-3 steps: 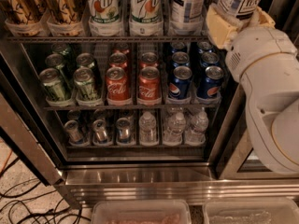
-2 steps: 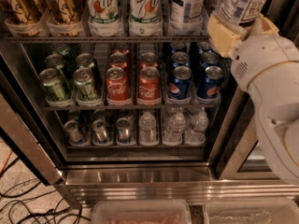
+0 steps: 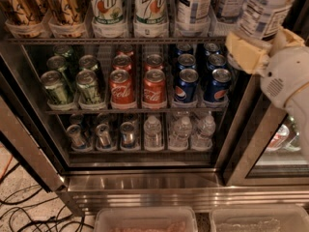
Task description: Pick blue plastic bottle from top shelf of fridge
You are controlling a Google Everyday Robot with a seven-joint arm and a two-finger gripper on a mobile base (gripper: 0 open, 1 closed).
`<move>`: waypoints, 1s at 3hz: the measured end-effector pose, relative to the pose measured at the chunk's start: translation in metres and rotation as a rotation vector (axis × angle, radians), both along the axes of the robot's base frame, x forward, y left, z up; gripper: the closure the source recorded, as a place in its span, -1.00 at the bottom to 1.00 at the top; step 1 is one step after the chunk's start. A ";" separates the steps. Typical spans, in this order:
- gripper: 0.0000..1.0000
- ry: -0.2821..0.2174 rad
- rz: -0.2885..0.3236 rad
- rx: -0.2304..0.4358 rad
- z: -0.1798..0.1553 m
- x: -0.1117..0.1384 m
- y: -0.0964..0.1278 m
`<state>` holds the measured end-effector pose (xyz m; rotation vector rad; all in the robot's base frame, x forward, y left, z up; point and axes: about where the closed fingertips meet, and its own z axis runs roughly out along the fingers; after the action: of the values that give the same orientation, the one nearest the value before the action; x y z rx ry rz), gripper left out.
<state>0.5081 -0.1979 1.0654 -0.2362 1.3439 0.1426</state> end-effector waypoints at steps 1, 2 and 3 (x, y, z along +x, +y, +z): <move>1.00 0.055 0.088 -0.005 0.004 0.002 0.005; 1.00 0.093 0.106 -0.022 -0.017 -0.004 -0.013; 1.00 0.093 0.106 -0.022 -0.017 -0.004 -0.013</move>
Offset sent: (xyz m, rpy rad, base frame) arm 0.0016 0.0044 0.0051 -0.0018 0.0479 0.0752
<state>0.5043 -0.2107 1.0487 -0.3230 1.4267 0.2308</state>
